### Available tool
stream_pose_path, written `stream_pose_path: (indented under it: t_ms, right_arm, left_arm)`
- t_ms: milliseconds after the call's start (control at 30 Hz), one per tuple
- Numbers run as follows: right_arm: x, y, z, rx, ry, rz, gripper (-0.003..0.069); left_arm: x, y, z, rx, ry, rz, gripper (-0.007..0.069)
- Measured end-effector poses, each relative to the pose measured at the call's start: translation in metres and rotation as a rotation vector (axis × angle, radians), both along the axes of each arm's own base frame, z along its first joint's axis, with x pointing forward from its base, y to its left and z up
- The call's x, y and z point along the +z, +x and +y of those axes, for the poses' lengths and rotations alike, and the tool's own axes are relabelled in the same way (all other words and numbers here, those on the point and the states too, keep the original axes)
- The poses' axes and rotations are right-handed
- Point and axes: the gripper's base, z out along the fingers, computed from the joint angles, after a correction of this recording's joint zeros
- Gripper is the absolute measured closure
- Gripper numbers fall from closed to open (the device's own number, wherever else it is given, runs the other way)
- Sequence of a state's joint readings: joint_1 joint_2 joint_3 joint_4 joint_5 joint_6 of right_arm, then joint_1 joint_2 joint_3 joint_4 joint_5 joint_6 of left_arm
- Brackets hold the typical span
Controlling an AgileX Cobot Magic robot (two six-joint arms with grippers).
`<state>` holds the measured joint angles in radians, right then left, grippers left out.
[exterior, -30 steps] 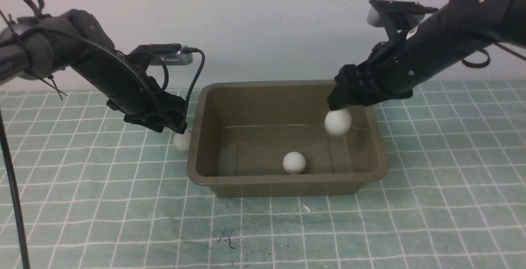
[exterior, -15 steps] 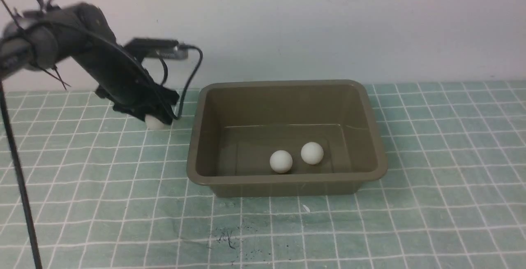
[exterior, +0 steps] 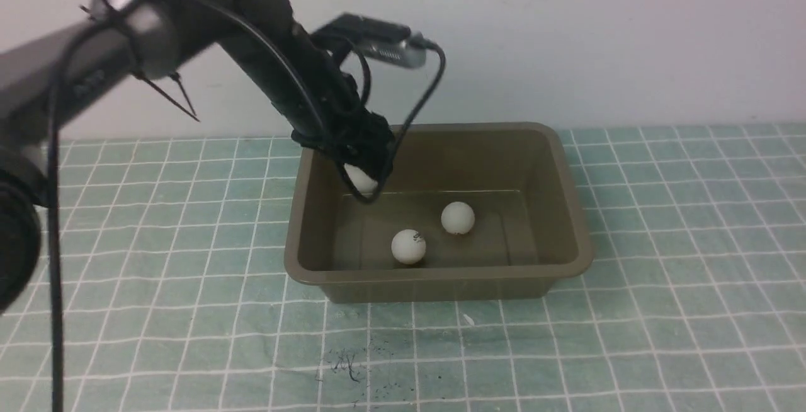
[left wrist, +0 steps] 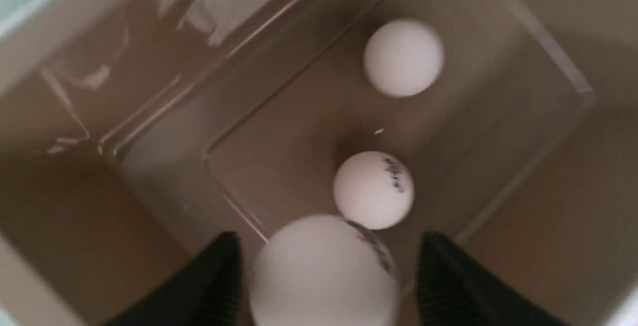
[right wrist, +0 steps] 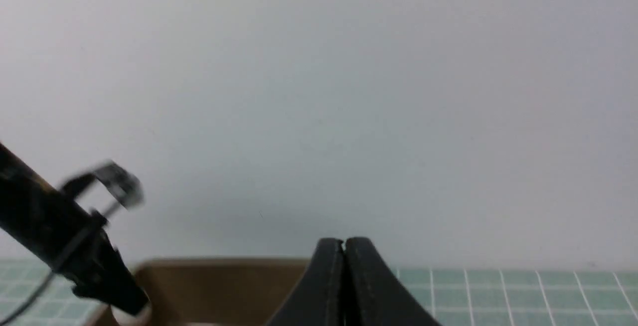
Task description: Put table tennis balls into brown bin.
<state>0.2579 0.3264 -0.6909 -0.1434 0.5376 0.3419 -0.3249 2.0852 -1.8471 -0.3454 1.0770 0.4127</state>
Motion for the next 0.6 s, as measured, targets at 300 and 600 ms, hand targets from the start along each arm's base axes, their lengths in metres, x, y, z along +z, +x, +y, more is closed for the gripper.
stream_pose_path:
  t_ms: [300,600]
  right_arm:
    - [-0.044,-0.026,-0.007,-0.007,0.004,-0.068,0.0673]
    - [-0.044,-0.028,-0.008,-0.009,0.002,-0.082,0.0673]
  left_arm:
    - [0.056,-0.014,0.014,0.215,0.066,-0.047,0.0374]
    - [0.180,-0.152,0.073,0.316,-0.014,-0.362,0.0629]
